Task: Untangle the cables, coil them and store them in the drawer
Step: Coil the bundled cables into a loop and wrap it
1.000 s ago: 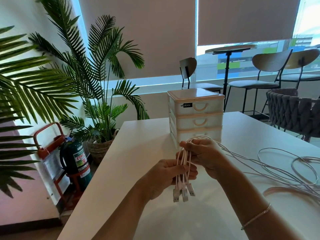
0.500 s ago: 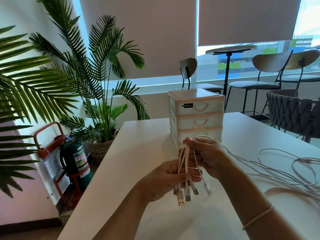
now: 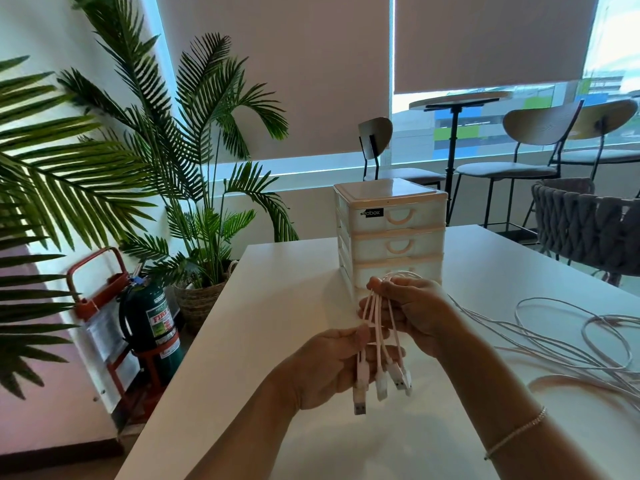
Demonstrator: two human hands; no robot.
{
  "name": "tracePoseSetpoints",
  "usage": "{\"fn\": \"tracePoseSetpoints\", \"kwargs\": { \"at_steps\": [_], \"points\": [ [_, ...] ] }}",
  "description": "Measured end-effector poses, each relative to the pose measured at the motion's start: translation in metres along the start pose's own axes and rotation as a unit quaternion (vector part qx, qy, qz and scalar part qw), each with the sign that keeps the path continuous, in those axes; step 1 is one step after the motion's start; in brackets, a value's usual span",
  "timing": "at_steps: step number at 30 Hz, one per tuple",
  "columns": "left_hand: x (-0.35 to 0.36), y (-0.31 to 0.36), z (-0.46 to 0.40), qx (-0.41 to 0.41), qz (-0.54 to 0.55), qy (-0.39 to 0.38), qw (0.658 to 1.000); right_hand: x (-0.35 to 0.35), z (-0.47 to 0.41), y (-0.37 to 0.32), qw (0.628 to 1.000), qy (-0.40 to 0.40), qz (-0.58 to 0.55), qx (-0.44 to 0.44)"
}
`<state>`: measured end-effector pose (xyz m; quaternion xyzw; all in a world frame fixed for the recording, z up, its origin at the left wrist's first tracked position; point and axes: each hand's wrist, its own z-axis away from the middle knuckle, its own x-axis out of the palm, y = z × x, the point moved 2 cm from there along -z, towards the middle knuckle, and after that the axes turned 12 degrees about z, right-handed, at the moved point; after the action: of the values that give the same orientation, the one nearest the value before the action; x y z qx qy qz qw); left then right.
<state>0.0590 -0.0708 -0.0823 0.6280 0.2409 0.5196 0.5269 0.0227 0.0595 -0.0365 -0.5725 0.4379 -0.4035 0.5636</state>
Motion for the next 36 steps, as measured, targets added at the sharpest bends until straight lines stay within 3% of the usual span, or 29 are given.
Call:
{"fn": "tracePoseSetpoints", "kwargs": {
  "at_steps": [4, 12, 22, 29, 36],
  "points": [
    [-0.002, 0.000, -0.003, 0.014, 0.039, 0.016, 0.999, 0.000, -0.003, 0.002, 1.000, 0.004, 0.026, -0.015],
    [-0.002, 0.005, -0.002, 0.042, 0.015, 0.020, 0.999, 0.009, -0.006, 0.011, 0.995, 0.017, 0.100, -0.027],
    [0.002, 0.008, 0.003, 0.061, -0.041, -0.011, 0.997, 0.013, -0.004, 0.012, 1.000, 0.006, 0.018, -0.004],
    [0.000, 0.006, 0.001, 0.068, -0.052, 0.008, 0.996, 0.015, 0.000, 0.011, 0.997, -0.013, -0.057, 0.041],
    [-0.001, 0.007, -0.001, 0.066, -0.036, 0.022, 0.997, 0.012, -0.001, 0.011, 0.996, -0.031, -0.074, 0.029]
  ]
}}
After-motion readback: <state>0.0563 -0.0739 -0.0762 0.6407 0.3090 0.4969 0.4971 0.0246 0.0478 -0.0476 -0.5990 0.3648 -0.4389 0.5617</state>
